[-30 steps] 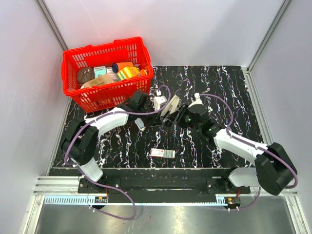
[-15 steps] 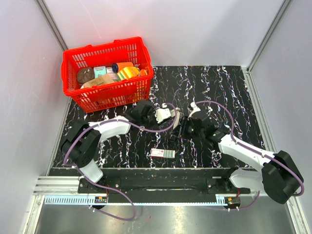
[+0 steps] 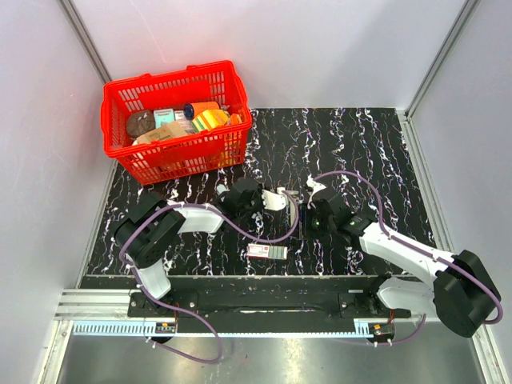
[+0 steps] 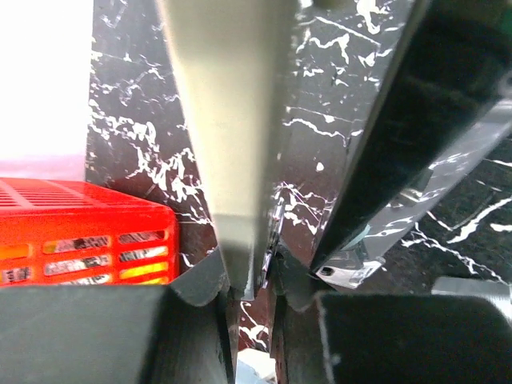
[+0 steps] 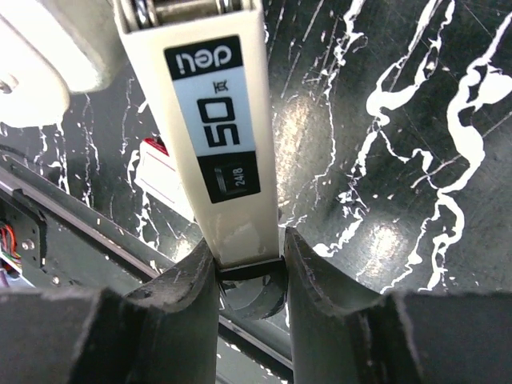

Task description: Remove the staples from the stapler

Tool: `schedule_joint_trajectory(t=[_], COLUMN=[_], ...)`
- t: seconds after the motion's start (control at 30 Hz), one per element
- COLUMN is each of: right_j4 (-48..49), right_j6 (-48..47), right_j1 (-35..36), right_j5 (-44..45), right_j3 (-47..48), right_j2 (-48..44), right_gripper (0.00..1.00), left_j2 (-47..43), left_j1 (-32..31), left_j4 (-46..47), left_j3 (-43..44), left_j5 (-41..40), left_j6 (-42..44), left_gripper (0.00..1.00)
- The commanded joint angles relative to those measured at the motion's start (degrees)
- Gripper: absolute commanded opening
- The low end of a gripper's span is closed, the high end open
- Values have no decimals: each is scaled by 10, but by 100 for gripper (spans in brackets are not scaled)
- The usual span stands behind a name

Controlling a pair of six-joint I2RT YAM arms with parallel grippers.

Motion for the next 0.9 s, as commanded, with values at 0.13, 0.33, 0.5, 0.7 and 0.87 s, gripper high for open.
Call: schedule_joint_trajectory(t=[0.13,0.33,0.5,0.7,0.87], right_j4=[3,12,-19,-63,-54], right_j6=[41,58,40,3,-25], right_j1=[-2,-2,-4,-36,-79], right_j5=[37,68,158,195,202], right_j3=[27,52,126,223,252], right_j2=[-5,-14,-21,57,102], right_gripper=[0,0,0,0,0], left_j2=[4,-39,-82,-78,-67], left_j1=[-16,-23,-23,-23,-20], left_j4=[142,26,-248,-387,-442], left_j3=[-12,13,104,167,200], left_j5=[-129,-96,91,239,273], left_j6=[76,3,-144,-229,-255], left_gripper=[0,0,13,20,23])
